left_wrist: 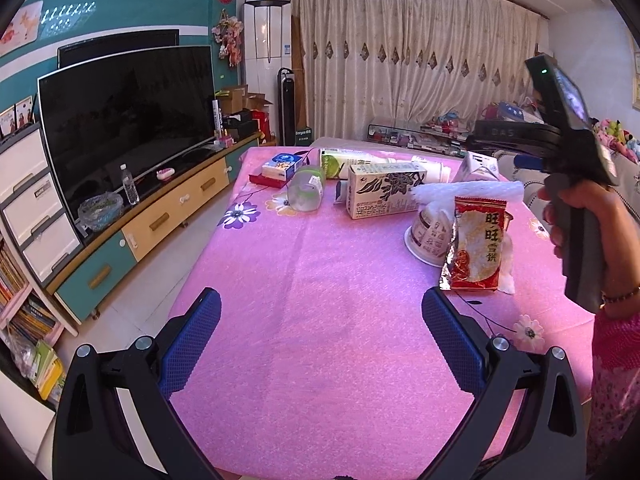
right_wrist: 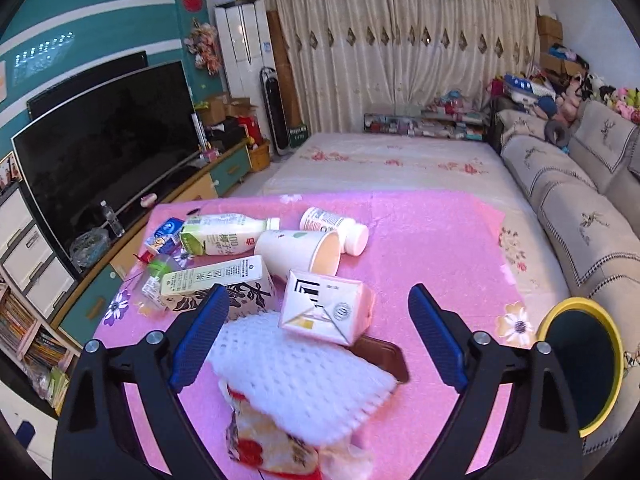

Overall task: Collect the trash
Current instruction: 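Grasp the small white paper carton on the table with the right gripper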

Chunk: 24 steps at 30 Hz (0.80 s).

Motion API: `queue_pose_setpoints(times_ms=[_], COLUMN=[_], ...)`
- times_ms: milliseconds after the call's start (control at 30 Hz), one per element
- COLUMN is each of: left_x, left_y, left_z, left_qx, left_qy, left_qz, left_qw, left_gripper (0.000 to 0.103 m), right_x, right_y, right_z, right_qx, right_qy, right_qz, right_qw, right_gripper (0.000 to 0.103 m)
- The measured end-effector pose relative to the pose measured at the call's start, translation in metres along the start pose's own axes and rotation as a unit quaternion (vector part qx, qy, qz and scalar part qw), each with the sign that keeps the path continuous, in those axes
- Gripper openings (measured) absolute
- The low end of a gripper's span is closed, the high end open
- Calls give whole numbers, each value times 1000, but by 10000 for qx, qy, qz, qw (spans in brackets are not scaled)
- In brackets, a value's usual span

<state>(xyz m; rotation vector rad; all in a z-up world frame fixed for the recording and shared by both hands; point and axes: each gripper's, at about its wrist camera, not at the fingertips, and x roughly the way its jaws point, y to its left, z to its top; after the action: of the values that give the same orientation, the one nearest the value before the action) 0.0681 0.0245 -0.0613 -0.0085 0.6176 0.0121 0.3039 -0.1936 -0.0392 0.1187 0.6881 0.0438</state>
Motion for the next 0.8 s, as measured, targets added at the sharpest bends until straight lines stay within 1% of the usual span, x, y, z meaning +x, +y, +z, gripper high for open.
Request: queue_pose_setpoints(times_ms=[100, 200, 233, 267, 300, 400, 533, 700, 800], left_x=[5, 8, 11, 12, 13, 16, 19, 17, 15], left_y=[6, 11, 13, 15, 17, 22, 26, 20, 15], left_z=[-1, -3, -3, -4, -4, -4, -4, -3, -2], left_qx=[-45, -89, -112, -132, -144, -193, -247, -162, -102], left_qy=[4, 20, 37, 52, 65, 85, 99, 92, 58], left_qz=[58, 74, 73, 72, 72, 91, 78, 73, 44], left_qw=[10000, 9999, 9999, 9999, 9998, 9997, 9996, 9998, 9999], left_gripper=[99, 99, 99, 99, 99, 99, 99, 99, 99], right_x=[22, 42, 47, 49, 52, 51, 33, -8, -37], right_y=[7, 13, 14, 14, 14, 12, 8, -5, -21], right_z=[-2, -4, -6, -6, -7, -5, 4, 19, 23], right_qx=[-18, -16, -11, -40, -103, -111, -90, 34, 107], right_qy=[125, 320, 363, 384, 386, 352, 137, -280, -557], right_qz=[-185, -286, -313, -368, -417, -300, -234, -20, 57], right_qw=[9997, 9991, 9989, 9986, 9983, 9989, 9996, 9996, 9984], right_gripper=[87, 78, 71, 56, 54, 54, 53, 53, 53])
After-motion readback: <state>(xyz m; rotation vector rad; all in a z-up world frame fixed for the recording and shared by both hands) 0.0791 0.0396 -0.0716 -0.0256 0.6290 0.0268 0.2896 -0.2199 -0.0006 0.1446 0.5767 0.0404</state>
